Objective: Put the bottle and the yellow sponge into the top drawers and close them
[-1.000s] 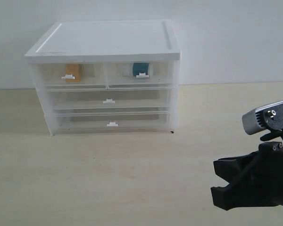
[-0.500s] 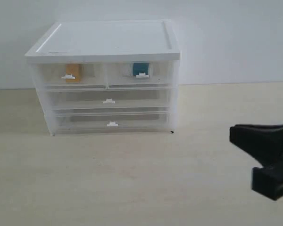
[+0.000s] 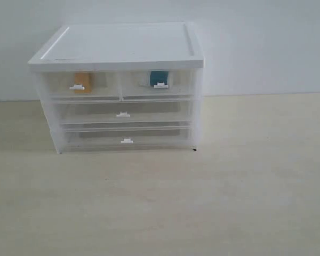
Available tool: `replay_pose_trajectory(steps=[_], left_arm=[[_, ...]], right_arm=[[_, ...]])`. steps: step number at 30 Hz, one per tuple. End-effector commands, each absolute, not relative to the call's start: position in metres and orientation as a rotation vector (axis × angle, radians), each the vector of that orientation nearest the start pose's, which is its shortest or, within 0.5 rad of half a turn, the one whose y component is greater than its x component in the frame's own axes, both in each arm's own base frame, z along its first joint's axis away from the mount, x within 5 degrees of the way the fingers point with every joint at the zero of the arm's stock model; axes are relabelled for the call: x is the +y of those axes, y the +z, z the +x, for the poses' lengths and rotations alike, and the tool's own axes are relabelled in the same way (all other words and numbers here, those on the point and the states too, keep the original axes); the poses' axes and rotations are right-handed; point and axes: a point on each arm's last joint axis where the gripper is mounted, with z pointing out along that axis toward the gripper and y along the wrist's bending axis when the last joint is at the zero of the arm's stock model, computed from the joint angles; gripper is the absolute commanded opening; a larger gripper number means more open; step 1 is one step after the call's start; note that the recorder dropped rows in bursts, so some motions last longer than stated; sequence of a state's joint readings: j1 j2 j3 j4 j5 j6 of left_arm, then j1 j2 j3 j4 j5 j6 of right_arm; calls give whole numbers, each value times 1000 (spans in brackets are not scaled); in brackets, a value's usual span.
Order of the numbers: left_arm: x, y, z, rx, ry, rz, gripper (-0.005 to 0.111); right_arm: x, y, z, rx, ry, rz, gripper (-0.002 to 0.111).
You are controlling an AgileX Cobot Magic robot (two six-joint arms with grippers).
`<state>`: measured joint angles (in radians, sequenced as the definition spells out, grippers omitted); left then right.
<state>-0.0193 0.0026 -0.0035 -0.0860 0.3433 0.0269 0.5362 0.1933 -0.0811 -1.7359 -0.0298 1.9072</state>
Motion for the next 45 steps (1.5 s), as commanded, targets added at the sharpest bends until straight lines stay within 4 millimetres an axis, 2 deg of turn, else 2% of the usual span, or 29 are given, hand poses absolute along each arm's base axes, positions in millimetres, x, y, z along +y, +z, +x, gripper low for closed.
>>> replay_pose_trajectory(steps=[1,9,45], left_arm=[[-4,183,54,1823,-88,-27,4],[-4,183,54,1823,-88,-27,4],[-4,183,54,1823,-88,-27,4]], right_arm=[[31,217,58,1572,502,-251,0],[22,220,50,1473,464,-181,0],[22,221,51,1461,444,-186,0]])
